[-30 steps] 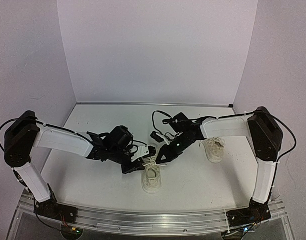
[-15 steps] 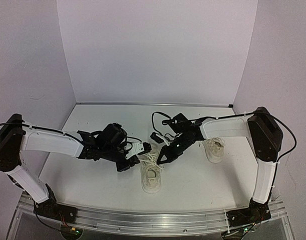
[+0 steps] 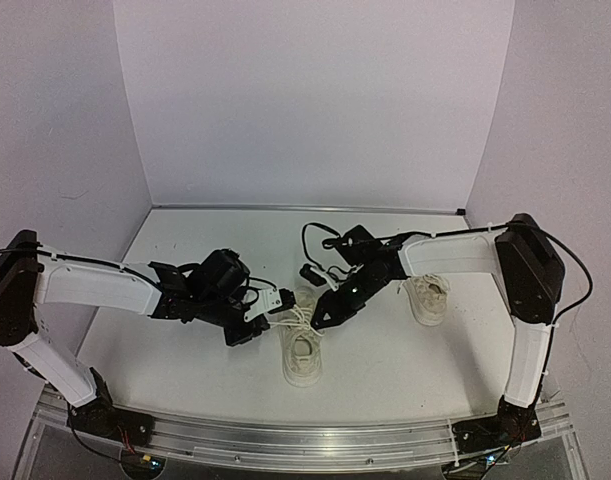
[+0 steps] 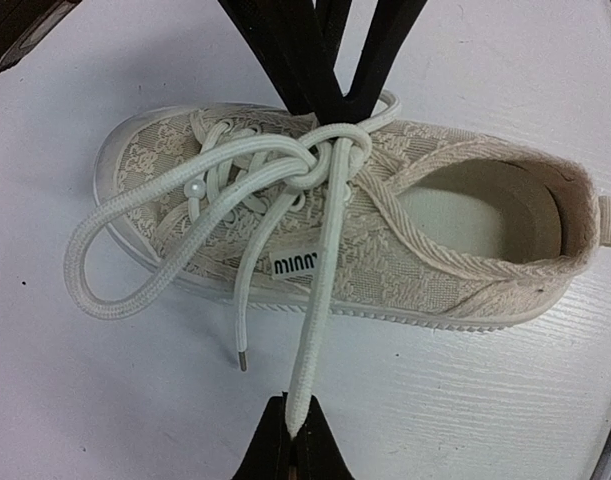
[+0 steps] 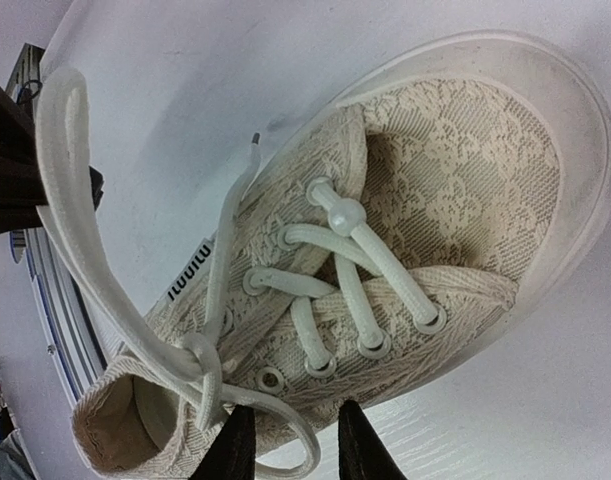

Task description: Tie the shoes

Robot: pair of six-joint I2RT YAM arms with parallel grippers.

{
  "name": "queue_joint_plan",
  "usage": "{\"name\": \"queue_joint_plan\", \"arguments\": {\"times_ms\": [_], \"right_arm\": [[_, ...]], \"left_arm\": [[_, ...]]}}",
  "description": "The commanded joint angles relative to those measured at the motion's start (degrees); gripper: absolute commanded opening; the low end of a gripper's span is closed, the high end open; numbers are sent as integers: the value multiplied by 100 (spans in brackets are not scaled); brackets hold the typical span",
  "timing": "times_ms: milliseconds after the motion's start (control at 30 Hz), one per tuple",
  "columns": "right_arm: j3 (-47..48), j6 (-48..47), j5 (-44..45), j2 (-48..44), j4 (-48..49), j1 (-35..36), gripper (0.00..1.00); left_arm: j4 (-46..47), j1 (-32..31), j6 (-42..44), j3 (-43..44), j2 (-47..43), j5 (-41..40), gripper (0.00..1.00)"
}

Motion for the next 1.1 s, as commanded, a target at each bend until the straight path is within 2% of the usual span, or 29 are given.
{"name": "queue_joint_plan", "arguments": {"times_ms": [0, 100, 333, 633, 867, 900, 1000, 1067], "right_arm": [[229, -52, 97, 63, -169, 79, 28], [204, -257, 1, 63, -197, 128, 24], [171, -277, -15, 28, -242, 136, 0], [148, -162, 189, -121, -242, 141, 0], [117, -148, 279, -165, -236, 138, 0], [118, -148, 287, -170, -234, 139, 0], [128, -148, 284, -196, -226, 140, 0], [145, -32, 260, -232, -225, 143, 0]], "left_arm": [[-29, 3, 28, -16, -237, -69, 0], [-37, 1, 32, -25, -220, -80, 0], [-188, 3, 95, -82, -221, -113, 0], [-712, 3, 287, -57, 148, -380, 2], [-710, 2, 422, -80, 304, -593, 3], [-697, 2, 425, -90, 304, -599, 5], [-567, 3, 384, -139, 173, -600, 27], [-382, 15, 371, -222, -4, -611, 35]]}}
